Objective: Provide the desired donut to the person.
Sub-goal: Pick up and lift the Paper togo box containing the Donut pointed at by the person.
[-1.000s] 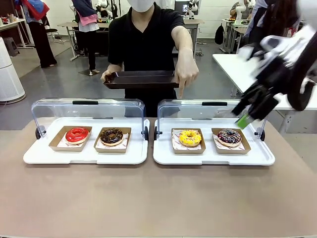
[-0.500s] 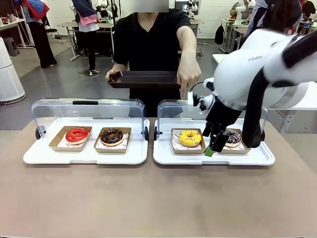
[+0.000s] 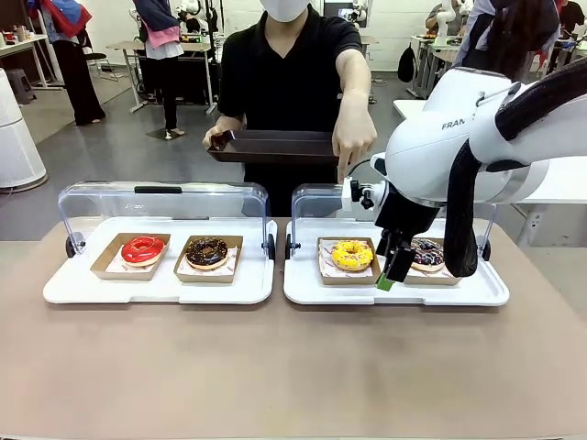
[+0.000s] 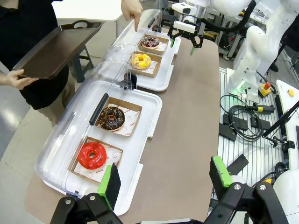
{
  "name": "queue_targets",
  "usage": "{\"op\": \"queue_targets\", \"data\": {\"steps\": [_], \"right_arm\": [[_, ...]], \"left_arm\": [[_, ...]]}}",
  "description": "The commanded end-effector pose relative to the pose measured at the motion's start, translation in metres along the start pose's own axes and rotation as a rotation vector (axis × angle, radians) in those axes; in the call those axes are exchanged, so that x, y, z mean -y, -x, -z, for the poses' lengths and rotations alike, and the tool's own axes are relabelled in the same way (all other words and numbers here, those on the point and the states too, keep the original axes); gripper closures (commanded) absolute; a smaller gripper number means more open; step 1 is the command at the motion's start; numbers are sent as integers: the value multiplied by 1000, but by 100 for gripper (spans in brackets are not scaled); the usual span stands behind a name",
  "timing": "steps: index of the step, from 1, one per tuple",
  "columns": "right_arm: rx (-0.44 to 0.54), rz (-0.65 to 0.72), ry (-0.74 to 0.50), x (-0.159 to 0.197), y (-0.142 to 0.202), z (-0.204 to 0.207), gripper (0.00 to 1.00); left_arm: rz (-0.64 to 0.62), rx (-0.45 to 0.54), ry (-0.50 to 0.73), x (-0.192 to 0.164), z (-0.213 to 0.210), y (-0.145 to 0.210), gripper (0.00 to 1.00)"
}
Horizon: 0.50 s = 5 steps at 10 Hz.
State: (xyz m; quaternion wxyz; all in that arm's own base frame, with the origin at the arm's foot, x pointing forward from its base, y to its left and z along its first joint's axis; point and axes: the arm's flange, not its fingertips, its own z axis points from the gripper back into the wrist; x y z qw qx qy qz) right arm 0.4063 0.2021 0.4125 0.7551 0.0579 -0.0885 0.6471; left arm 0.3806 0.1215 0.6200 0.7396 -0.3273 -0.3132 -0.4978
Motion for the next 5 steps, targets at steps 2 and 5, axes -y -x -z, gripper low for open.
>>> {"op": "queue_targets", "data": {"steps": [2, 5], "right_arm": [[-2, -20, 15, -4, -6, 4, 0], [-2, -20, 15, -4, -6, 4, 0]], "left_arm": [[5, 2, 9, 1, -3, -1, 0], [5, 2, 9, 1, -3, -1, 0]]}}
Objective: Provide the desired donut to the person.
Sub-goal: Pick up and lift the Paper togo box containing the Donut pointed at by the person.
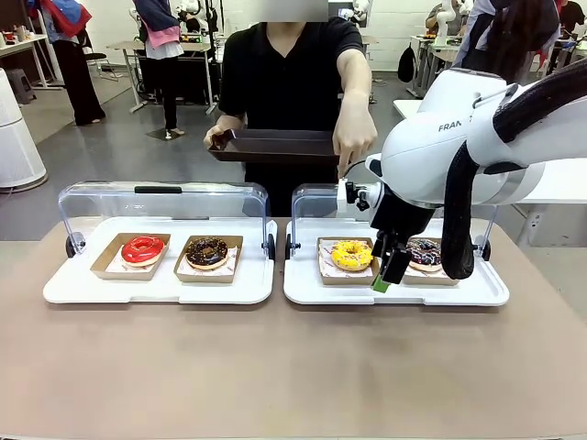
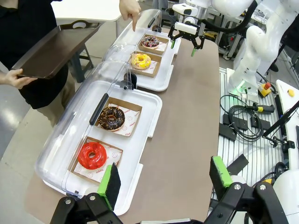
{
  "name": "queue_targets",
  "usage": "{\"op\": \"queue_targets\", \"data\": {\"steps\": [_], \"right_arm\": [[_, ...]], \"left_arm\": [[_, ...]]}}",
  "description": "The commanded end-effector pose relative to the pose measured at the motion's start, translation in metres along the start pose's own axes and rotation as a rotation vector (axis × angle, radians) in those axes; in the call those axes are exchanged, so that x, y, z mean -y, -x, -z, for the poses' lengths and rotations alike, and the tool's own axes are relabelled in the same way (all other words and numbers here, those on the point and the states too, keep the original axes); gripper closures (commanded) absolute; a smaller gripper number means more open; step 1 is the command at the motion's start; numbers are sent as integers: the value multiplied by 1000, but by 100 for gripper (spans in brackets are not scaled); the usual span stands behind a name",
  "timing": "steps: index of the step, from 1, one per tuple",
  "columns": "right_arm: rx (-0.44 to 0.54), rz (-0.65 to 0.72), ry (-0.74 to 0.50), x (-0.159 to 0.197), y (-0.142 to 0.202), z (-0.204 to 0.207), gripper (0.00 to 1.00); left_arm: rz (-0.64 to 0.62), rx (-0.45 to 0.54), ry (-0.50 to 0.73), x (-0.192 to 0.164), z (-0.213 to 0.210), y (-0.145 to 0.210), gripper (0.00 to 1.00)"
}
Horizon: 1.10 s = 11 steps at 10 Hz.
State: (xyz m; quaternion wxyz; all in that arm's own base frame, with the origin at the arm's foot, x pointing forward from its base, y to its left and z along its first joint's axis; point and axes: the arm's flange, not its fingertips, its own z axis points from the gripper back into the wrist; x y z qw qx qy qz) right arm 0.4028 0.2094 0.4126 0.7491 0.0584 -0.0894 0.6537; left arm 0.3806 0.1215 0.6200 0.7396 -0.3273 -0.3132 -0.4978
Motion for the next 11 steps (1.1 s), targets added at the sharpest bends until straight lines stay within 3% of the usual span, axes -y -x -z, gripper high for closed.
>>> {"op": "queue_targets", "data": {"steps": [1, 3, 11], "right_arm": [[-4, -2, 16, 1, 1, 3, 0], [-18, 19, -20, 5, 2, 3, 0], [-63, -100, -92, 44, -60, 65, 0]], "left_arm": [[5, 2, 9, 1, -3, -1, 0], [5, 2, 9, 1, -3, -1, 0], [5, 2, 9, 1, -3, -1, 0]]}}
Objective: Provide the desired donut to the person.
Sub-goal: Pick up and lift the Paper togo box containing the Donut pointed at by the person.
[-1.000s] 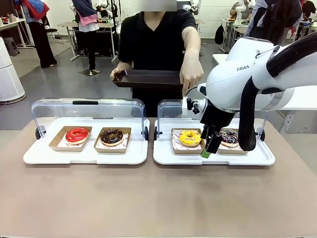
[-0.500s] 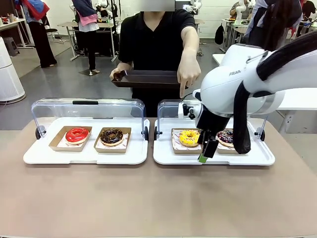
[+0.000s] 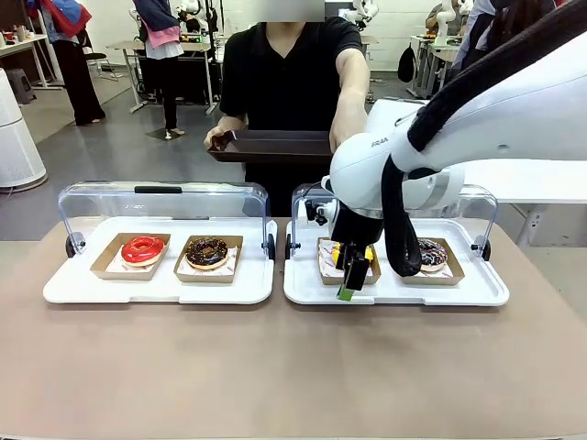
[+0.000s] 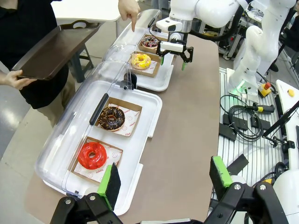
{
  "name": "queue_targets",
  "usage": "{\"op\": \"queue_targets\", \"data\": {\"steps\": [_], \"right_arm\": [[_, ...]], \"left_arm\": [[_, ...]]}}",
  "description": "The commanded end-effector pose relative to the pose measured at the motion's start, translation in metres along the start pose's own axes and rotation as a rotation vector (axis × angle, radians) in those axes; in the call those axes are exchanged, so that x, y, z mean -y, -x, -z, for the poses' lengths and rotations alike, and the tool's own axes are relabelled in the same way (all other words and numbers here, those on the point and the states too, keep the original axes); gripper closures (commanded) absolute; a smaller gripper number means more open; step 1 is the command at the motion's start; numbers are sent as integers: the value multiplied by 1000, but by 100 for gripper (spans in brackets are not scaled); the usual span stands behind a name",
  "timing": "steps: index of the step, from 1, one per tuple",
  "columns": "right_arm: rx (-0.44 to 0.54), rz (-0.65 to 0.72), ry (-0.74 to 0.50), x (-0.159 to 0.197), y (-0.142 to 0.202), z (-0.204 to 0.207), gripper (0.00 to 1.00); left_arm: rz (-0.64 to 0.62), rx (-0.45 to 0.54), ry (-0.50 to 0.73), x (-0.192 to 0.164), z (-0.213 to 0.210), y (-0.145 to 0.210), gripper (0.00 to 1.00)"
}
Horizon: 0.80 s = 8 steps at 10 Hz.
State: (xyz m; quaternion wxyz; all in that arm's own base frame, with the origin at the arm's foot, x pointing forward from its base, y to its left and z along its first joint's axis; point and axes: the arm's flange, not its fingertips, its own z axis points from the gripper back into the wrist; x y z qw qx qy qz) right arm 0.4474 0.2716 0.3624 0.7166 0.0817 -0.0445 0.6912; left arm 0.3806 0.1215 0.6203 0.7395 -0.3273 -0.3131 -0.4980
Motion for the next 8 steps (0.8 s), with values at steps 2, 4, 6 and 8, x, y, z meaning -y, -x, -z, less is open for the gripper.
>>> {"op": "queue_targets", "data": {"steps": [2, 4, 6, 8], "right_arm": [[-27, -10, 11, 21, -9, 7, 0], [-51, 4, 34, 31, -12, 15, 0], [-67, 11, 49, 38, -21, 24, 0], [-86, 11, 53, 41, -27, 31, 0]], "left_arm": [[5, 2, 9, 1, -3, -1, 0], [5, 2, 9, 1, -3, -1, 0], [5, 2, 9, 1, -3, -1, 0], [5, 2, 9, 1, -3, -1, 0]]}}
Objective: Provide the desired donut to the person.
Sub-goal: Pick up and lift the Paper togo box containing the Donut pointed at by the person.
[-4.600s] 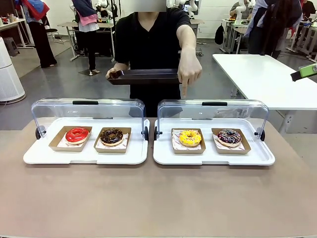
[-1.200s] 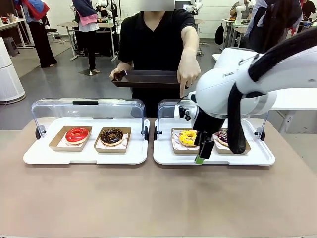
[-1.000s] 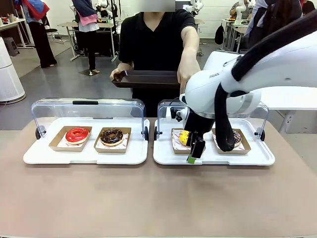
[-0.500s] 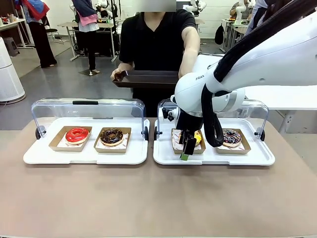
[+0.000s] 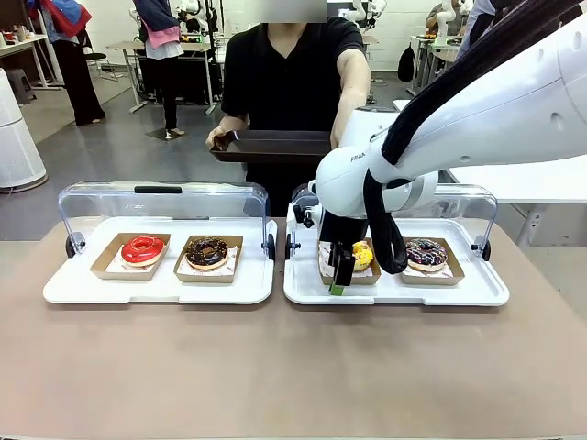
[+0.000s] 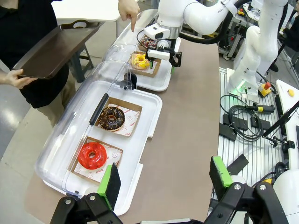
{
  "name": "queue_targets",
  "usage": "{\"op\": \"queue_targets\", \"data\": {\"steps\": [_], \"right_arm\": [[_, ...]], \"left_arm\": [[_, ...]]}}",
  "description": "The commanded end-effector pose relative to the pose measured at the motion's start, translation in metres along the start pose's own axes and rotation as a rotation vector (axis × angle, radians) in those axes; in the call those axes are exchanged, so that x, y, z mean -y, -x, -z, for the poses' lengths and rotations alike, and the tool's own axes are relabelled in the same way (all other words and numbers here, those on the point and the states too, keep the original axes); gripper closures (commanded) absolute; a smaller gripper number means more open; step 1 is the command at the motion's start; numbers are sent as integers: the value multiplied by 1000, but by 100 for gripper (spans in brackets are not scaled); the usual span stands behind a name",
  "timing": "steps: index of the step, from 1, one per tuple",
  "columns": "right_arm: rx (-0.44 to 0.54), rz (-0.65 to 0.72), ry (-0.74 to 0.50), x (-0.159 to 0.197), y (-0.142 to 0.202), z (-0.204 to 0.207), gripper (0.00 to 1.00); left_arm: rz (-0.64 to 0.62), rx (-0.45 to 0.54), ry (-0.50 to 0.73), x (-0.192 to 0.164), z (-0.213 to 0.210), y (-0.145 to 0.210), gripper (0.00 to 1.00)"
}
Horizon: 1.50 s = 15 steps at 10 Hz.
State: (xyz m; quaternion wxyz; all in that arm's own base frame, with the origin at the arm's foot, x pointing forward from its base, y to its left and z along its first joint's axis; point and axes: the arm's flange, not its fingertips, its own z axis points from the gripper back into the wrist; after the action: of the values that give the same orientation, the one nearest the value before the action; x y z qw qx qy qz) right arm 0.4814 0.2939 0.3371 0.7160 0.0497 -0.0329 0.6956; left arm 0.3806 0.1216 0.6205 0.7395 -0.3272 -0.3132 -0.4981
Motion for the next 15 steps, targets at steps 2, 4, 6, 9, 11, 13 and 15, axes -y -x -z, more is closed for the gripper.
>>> {"op": "queue_targets", "data": {"steps": [2, 4, 6, 9, 11, 13, 15], "right_arm": [[-22, 20, 33, 10, -15, 5, 0], [-19, 23, 40, 13, -18, 5, 0], [-19, 32, 48, 15, -20, 4, 0], [-36, 43, 42, 21, -14, 9, 0], [-34, 38, 33, 26, -9, 13, 0], [-36, 39, 25, 29, -8, 19, 0], [-32, 41, 24, 30, -7, 19, 0]], "left_arm": [[5, 2, 9, 1, -2, 0, 0], [5, 2, 9, 1, -2, 0, 0], [5, 2, 9, 1, -2, 0, 0], [5, 2, 9, 1, -2, 0, 0], [5, 2, 9, 1, -2, 0, 0], [5, 2, 9, 1, -2, 0, 0], [5, 2, 9, 1, -2, 0, 0]]}}
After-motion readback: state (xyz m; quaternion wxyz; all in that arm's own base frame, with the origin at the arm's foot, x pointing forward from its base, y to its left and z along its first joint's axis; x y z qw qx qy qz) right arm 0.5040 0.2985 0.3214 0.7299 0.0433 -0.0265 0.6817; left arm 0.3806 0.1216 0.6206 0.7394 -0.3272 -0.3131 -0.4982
